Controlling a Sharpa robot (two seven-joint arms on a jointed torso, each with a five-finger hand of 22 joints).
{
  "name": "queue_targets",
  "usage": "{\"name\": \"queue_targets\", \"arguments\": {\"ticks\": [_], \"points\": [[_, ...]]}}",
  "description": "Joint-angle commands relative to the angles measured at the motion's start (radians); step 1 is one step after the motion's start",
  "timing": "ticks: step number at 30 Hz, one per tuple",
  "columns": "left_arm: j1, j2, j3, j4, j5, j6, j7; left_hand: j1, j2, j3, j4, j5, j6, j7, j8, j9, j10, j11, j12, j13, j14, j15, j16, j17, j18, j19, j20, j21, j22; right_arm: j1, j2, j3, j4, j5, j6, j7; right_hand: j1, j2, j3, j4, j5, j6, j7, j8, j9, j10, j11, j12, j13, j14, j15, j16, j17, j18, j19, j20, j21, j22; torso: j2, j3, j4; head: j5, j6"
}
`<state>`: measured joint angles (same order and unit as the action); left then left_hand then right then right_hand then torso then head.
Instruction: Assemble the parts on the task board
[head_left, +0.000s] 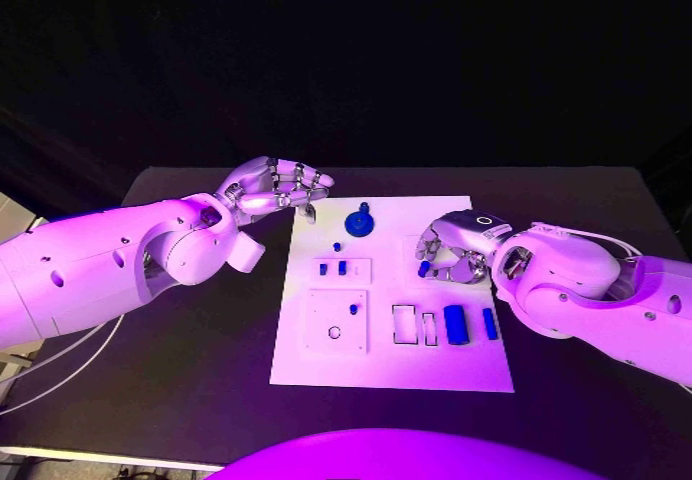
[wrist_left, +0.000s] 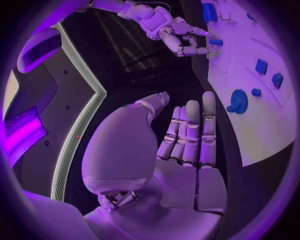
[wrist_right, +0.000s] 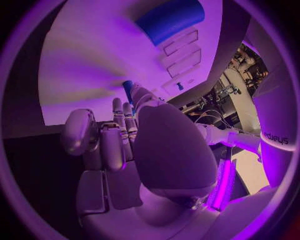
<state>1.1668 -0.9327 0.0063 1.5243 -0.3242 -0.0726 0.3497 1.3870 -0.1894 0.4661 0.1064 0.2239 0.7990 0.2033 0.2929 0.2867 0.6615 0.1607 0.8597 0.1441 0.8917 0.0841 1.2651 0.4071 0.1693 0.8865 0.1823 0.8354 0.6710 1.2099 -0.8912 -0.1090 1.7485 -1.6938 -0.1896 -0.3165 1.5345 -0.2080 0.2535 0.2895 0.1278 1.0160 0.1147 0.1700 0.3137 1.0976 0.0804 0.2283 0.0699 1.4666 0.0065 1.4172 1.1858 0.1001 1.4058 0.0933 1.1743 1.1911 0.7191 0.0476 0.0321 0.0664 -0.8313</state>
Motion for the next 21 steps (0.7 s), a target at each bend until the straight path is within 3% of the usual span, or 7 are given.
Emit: {"name": "queue_targets", "arguments": {"ticks": [1, 9, 10, 21], "points": [[0.000, 0.001, 0.000, 0.002, 0.005, 0.014, 0.006, 0.007, -0.001, 0.001, 0.003, 0.003, -0.006, 0.018, 0.004, -0.001, 0.007, -0.001, -0.005, -0.001, -0.001, 0.005, -0.006, 0.000, 0.015, 0.008, -0.001, -0.005, -0.001, -0.002, 0.005, -0.001, -0.003, -0.003, -0.004, 0.011, 0.002, 0.012, 0.019, 0.000, 0.004, 0.010, 0.000, 0.007, 0.001, 0.018, -0.004, -0.004, -0.002, 0.034, -0.007, 0.004, 0.000, -0.014, 0.012, -0.003, 0.012, 0.013, -0.001, -0.0004, -0.0004, -0.001, -0.001], [0.000, 0.000, 0.000, 0.002, 0.005, 0.015, 0.005, 0.007, 0.000, 0.000, 0.004, 0.003, -0.006, 0.018, 0.004, -0.001, 0.007, -0.001, -0.005, -0.001, -0.001, 0.005, -0.006, 0.000, 0.015, 0.009, -0.001, -0.005, -0.001, -0.005, 0.012, -0.003, -0.012, -0.012, 0.008, -0.003, 0.014, 0.018, 0.106, -0.008, 0.002, 0.049, 0.000, 0.022, 0.011, 0.094, -0.024, -0.013, 0.006, 0.036, -0.025, 0.005, 0.002, -0.027, 0.038, -0.016, 0.073, 0.075, -0.001, -0.0004, -0.0008, 0.000, -0.004], [0.000, 0.000, 0.000, 0.002, 0.005, 0.015, 0.005, 0.007, 0.000, 0.000, 0.004, 0.003, -0.006, 0.018, 0.004, -0.001, 0.007, -0.001, -0.005, -0.001, -0.001, 0.005, -0.006, 0.000, 0.015, 0.009, -0.001, -0.005, -0.001, -0.006, 0.013, -0.003, -0.013, -0.014, 0.009, -0.004, 0.018, 0.018, 0.134, -0.010, -0.026, 0.056, -0.002, 0.026, 0.014, 0.109, -0.028, -0.016, 0.010, 0.036, -0.029, 0.006, 0.004, -0.030, 0.044, -0.019, 0.088, 0.091, -0.001, -0.0008, -0.0009, -0.001, -0.006], [0.000, -0.001, 0.000, 0.003, 0.005, 0.014, 0.004, 0.007, 0.000, 0.000, 0.004, 0.003, -0.006, 0.018, 0.004, -0.001, 0.007, -0.001, -0.005, -0.001, -0.001, 0.005, -0.006, 0.000, 0.015, 0.009, -0.001, -0.005, -0.001, -0.014, 0.024, -0.005, -0.014, -0.023, -0.007, -0.009, 0.009, 0.020, 0.195, -0.026, -0.027, 0.102, -0.014, 0.058, 0.038, 0.153, -0.040, -0.020, 0.026, 0.036, -0.039, 0.004, -0.001, -0.038, 0.057, -0.026, 0.126, 0.131, -0.001, -0.0010, -0.0006, -0.004, -0.010]]}}
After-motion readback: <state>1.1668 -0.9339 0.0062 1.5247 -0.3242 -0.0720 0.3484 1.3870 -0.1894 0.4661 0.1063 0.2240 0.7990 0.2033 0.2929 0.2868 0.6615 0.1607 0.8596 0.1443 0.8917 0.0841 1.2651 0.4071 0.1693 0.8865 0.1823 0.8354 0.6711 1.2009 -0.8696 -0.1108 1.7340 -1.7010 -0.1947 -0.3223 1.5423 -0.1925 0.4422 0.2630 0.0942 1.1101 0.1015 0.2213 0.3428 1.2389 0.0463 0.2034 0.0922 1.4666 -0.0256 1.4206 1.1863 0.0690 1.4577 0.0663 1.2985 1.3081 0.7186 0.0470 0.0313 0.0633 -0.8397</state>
